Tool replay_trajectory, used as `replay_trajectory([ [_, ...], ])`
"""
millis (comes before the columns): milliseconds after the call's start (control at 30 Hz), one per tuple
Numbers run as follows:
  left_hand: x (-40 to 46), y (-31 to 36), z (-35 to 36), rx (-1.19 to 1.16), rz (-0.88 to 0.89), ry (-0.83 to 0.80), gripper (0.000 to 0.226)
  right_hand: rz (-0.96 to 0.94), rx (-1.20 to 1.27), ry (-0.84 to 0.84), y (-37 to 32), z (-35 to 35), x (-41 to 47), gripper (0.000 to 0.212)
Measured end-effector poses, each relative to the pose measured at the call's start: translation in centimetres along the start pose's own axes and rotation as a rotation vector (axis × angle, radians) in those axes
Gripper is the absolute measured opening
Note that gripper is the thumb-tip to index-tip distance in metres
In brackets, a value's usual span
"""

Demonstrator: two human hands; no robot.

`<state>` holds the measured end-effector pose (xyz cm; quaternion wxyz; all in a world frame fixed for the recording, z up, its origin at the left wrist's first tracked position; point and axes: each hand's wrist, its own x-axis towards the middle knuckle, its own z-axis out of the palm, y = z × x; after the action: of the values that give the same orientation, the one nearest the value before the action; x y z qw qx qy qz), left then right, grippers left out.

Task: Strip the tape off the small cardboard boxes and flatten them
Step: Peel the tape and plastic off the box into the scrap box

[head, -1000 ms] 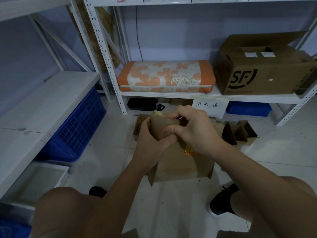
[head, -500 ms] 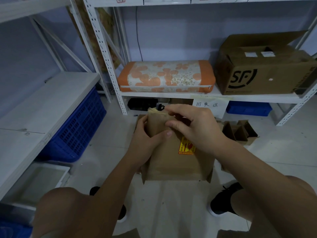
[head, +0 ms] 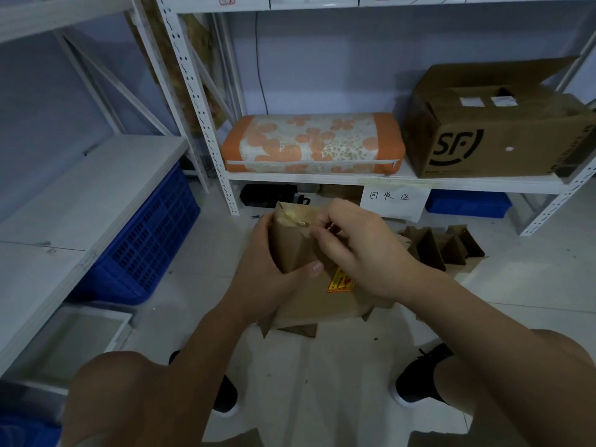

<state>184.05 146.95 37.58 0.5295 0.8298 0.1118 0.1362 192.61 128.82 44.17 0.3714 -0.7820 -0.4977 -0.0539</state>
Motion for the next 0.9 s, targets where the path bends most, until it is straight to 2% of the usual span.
replay_trajectory([
  [167, -0.3, -0.4, -0.2, 0.115, 0.069, 0.024, 0.121, 0.116, 0.132, 0.048, 0.1, 0.3, -0.3, 0.009],
  [300, -0.5, -0.3, 0.0, 0.160, 0.110, 0.046, 0.120, 0.083, 0.116, 0.140, 0.3, 0.6, -0.3, 0.003],
  [467, -0.8, -0.4, 0.3, 0.224, 0.134, 0.077, 0.122, -0.093, -0.062, 0.054, 0.3, 0.1, 0.1, 0.014],
  [633, -1.0, -0.2, 0.7, 0.301, 0.169, 0.127, 0.120, 0.002, -0.037, 0.008, -0.2, 0.2, 0.4, 0.015],
  [700, -1.1, -0.3, 0.8, 0.321, 0.196, 0.120, 0.118, 0.069, -0.025, -0.047, -0.4, 0.1, 0.4, 0.032],
  [767, -1.1, -0.2, 0.9, 0.361, 0.246, 0.102, 0.116, 0.048, -0.119, -0.145, -0.6, 0.1, 0.3, 0.052],
  [833, -1.3, -0.2, 1.0, 0.396, 0.268, 0.081, 0.115, -0.022, -0.237, -0.188, -0.8, 0.2, 0.4, 0.046],
  [900, -1.4, -0.1, 1.1, 0.400, 0.260, 0.076, 0.117, -0.047, -0.220, -0.132, -0.6, 0.3, 0.4, 0.029],
])
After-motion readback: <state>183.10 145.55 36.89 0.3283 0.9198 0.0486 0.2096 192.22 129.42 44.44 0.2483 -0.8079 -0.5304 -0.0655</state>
